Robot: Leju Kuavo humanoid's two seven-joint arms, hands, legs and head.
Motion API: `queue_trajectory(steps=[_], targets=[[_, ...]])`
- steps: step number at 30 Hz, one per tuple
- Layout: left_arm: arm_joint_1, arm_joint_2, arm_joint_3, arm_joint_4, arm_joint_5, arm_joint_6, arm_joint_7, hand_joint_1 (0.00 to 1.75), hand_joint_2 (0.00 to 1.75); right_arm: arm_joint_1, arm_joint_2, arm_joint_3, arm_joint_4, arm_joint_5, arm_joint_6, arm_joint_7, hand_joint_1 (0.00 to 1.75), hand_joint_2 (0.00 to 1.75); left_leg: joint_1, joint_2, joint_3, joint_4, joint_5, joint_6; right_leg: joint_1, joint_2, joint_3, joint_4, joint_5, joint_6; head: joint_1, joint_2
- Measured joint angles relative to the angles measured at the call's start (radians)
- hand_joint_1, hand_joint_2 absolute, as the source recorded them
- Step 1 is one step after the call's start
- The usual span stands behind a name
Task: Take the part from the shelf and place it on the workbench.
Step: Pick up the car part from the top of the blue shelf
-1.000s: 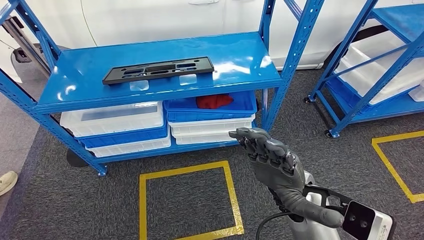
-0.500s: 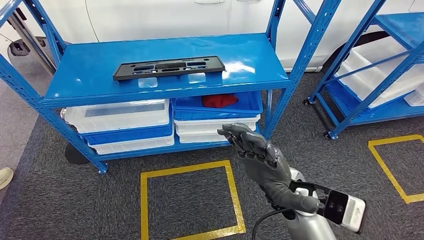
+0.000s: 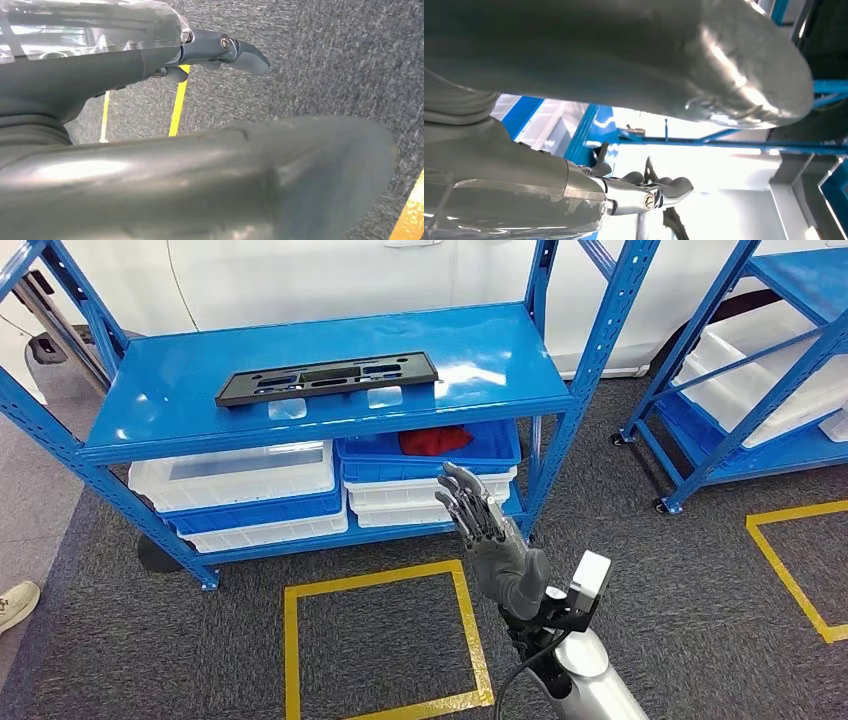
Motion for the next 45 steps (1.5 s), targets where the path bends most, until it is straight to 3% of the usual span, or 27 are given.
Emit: queue_trajectory(steps=[1, 2, 4, 6, 10, 12, 14, 15, 16, 17, 18, 20, 22, 26, 27, 30, 31, 32, 34, 36, 37, 41, 43, 45], targets=[[0.002, 0.000, 0.000, 0.000, 0.000, 0.000, 0.001, 0.00, 0.00, 0.007, 0.000, 0.004, -0.006, 0.008, -0.016, -0.015, 0.00, 0.00, 0.003, 0.000, -0.008, 0.015, 0.005, -0.004, -0.001, 0.001, 0.000, 0.002, -0.001, 0.001, 0.000, 0.000], [0.003, 0.001, 0.000, 0.000, 0.000, 0.000, 0.002, 0.00, 0.00, 0.011, 0.000, 0.010, -0.013, 0.015, -0.028, -0.032, 0.00, 0.00, 0.006, 0.000, 0.003, -0.008, 0.028, -0.007, -0.002, 0.002, 0.000, 0.005, -0.004, 0.003, 0.000, 0.000], [0.003, 0.003, 0.000, 0.000, 0.000, -0.004, 0.003, 0.00, 0.00, 0.006, -0.002, 0.022, -0.028, 0.027, -0.042, -0.059, 0.00, 0.00, 0.012, 0.000, 0.064, -0.131, 0.091, -0.011, -0.005, 0.006, 0.000, 0.016, -0.012, 0.012, 0.000, 0.000], [-0.002, 0.005, 0.000, 0.000, 0.000, -0.010, 0.004, 0.00, 0.00, 0.000, -0.005, 0.032, -0.040, 0.035, -0.047, -0.066, 0.00, 0.00, 0.012, -0.002, 0.109, -0.223, 0.118, -0.002, -0.003, 0.008, -0.003, 0.027, -0.019, 0.023, 0.000, 0.000], [-0.003, 0.006, 0.000, 0.000, 0.000, -0.013, 0.005, 0.00, 0.00, -0.006, -0.014, 0.052, -0.048, 0.093, -0.077, -0.057, 0.00, 0.00, 0.007, -0.004, 0.114, -0.242, 0.120, 0.028, -0.004, 0.008, -0.007, 0.034, -0.025, 0.045, 0.000, 0.000], [-0.004, 0.006, 0.000, 0.000, 0.000, -0.013, 0.003, 0.00, 0.00, -0.014, -0.024, 0.062, -0.046, 0.134, -0.098, -0.054, 0.00, 0.00, 0.009, -0.003, 0.114, -0.247, 0.124, 0.039, -0.007, 0.008, -0.036, 0.097, -0.065, 0.055, 0.000, 0.000], [-0.005, 0.007, 0.000, 0.000, 0.000, -0.014, 0.002, 0.00, 0.00, -0.022, -0.034, 0.073, -0.041, 0.162, -0.112, -0.052, 0.00, 0.00, 0.007, -0.002, 0.111, -0.247, 0.125, 0.045, -0.008, 0.008, -0.100, 0.229, -0.128, 0.060, 0.000, 0.000], [-0.004, 0.007, 0.000, 0.000, 0.000, -0.014, 0.002, 0.00, 0.00, -0.023, -0.038, 0.077, -0.037, 0.172, -0.117, -0.052, 0.00, 0.00, 0.006, -0.002, 0.110, -0.247, 0.126, 0.046, -0.008, 0.008, -0.130, 0.287, -0.146, 0.061, 0.000, 0.000], [-0.004, 0.007, -0.001, 0.001, 0.000, -0.014, 0.002, 0.00, 0.00, -0.024, -0.042, 0.081, -0.033, 0.182, -0.124, -0.052, 0.00, 0.00, 0.004, -0.002, 0.110, -0.246, 0.126, 0.046, -0.008, 0.008, -0.145, 0.313, -0.146, 0.059, 0.000, 0.000], [-0.004, 0.007, -0.001, 0.001, 0.000, -0.014, 0.002, 0.00, 0.00, -0.026, -0.046, 0.084, -0.029, 0.195, -0.133, -0.053, 0.00, 0.00, 0.002, -0.003, 0.111, -0.246, 0.126, 0.046, -0.007, 0.008, -0.140, 0.298, -0.126, 0.056, 0.000, 0.000], [-0.004, 0.006, -0.001, 0.001, 0.000, -0.014, 0.002, 0.00, 0.00, -0.028, -0.048, 0.087, -0.026, 0.209, -0.143, -0.054, 0.00, 0.00, 0.001, -0.003, 0.112, -0.246, 0.126, 0.046, -0.006, 0.008, -0.116, 0.248, -0.092, 0.050, 0.000, 0.000], [-0.005, 0.005, -0.003, 0.001, 0.000, -0.014, 0.002, 0.00, 0.00, -0.035, -0.050, 0.092, -0.023, 0.228, -0.160, -0.059, 0.00, 0.00, -0.004, -0.004, 0.114, -0.246, 0.125, 0.044, 0.001, 0.007, -0.049, 0.106, -0.031, 0.034, 0.000, 0.000], [-0.005, 0.004, -0.004, 0.001, 0.000, -0.015, 0.002, 0.00, 0.00, -0.039, -0.050, 0.094, -0.022, 0.231, -0.167, -0.064, 0.00, 0.00, -0.005, -0.003, 0.113, -0.245, 0.124, 0.036, 0.009, 0.005, -0.017, 0.033, -0.013, 0.023, 0.000, 0.000], [-0.006, 0.003, -0.006, 0.001, 0.000, -0.016, 0.001, 0.00, 0.00, -0.040, -0.054, 0.096, -0.020, 0.230, -0.170, -0.069, 0.00, 0.00, -0.003, -0.002, 0.108, -0.231, 0.110, 0.015, 0.005, 0.005, -0.010, 0.012, -0.002, 0.009, 0.000, 0.000], [-0.006, 0.003, -0.007, 0.001, 0.000, -0.016, 0.001, 0.00, 0.00, -0.040, -0.055, 0.096, -0.020, 0.230, -0.170, -0.070, 0.00, 0.00, -0.003, -0.001, 0.094, -0.196, 0.088, 0.011, 0.002, 0.004, -0.006, 0.006, 0.001, 0.005, 0.000, 0.000], [-0.005, 0.006, -0.010, 0.002, 0.000, -0.018, 0.001, 0.00, 0.00, -0.038, -0.057, 0.096, -0.017, 0.228, -0.171, -0.072, 0.00, 0.00, 0.001, -0.001, 0.010, -0.015, 0.001, 0.000, 0.002, 0.003, -0.005, 0.004, 0.001, -0.001, 0.000, 0.000], [-0.004, 0.007, -0.011, 0.003, 0.000, -0.018, 0.001, 0.00, 0.00, -0.038, -0.058, 0.096, -0.015, 0.227, -0.171, -0.072, 0.00, 0.00, 0.002, -0.001, -0.008, 0.021, -0.006, -0.002, 0.002, 0.003, -0.005, 0.005, 0.000, -0.001, 0.000, 0.000], [-0.003, 0.007, -0.011, 0.003, 0.000, -0.019, 0.001, 0.00, 0.00, -0.037, -0.058, 0.096, -0.014, 0.227, -0.171, -0.072, 0.00, 0.00, 0.003, -0.001, -0.008, 0.019, 0.007, -0.004, 0.002, 0.003, -0.005, 0.007, -0.001, 0.000, 0.000, 0.000], [-0.004, 0.007, -0.011, 0.003, 0.000, -0.020, 0.001, 0.00, 0.00, -0.037, -0.059, 0.096, -0.012, 0.227, -0.172, -0.073, 0.00, 0.00, 0.006, -0.001, 0.047, -0.092, 0.073, -0.005, 0.001, 0.004, -0.003, 0.013, -0.006, 0.005, 0.000, 0.000], [-0.006, 0.008, -0.012, 0.003, 0.000, -0.021, 0.000, 0.00, 0.00, -0.037, -0.059, 0.096, -0.011, 0.227, -0.172, -0.073, 0.00, 0.00, 0.004, -0.002, 0.106, -0.211, 0.114, 0.003, 0.004, 0.006, -0.004, 0.022, -0.013, 0.014, 0.000, 0.000], [-0.007, 0.008, -0.012, 0.003, 0.000, -0.021, 0.000, 0.00, 0.00, -0.038, -0.060, 0.096, -0.011, 0.227, -0.172, -0.073, 0.00, 0.00, 0.003, -0.002, 0.118, -0.237, 0.117, 0.009, 0.006, 0.006, -0.005, 0.025, -0.015, 0.019, 0.000, 0.000], [-0.006, 0.008, -0.012, 0.003, 0.000, -0.021, -0.001, 0.00, 0.00, -0.039, -0.061, 0.097, -0.011, 0.226, -0.176, -0.075, 0.00, 0.00, 0.002, -0.003, 0.123, -0.249, 0.118, 0.036, 0.002, 0.007, -0.011, 0.040, -0.027, 0.042, 0.000, 0.000], [-0.007, 0.008, -0.012, 0.003, 0.000, -0.021, -0.003, 0.00, 0.00, -0.039, -0.063, 0.097, -0.011, 0.226, -0.179, -0.077, 0.00, 0.00, 0.003, -0.002, 0.126, -0.254, 0.120, 0.046, -0.001, 0.007, -0.049, 0.120, -0.072, 0.051, 0.000, 0.000], [-0.007, 0.008, -0.012, 0.003, 0.000, -0.021, -0.004, 0.00, 0.00, -0.036, -0.066, 0.097, -0.009, 0.225, -0.182, -0.078, 0.00, 0.00, 0.002, -0.001, 0.126, -0.254, 0.118, 0.051, -0.004, 0.007, -0.118, 0.251, -0.126, 0.057, 0.000, 0.000]])
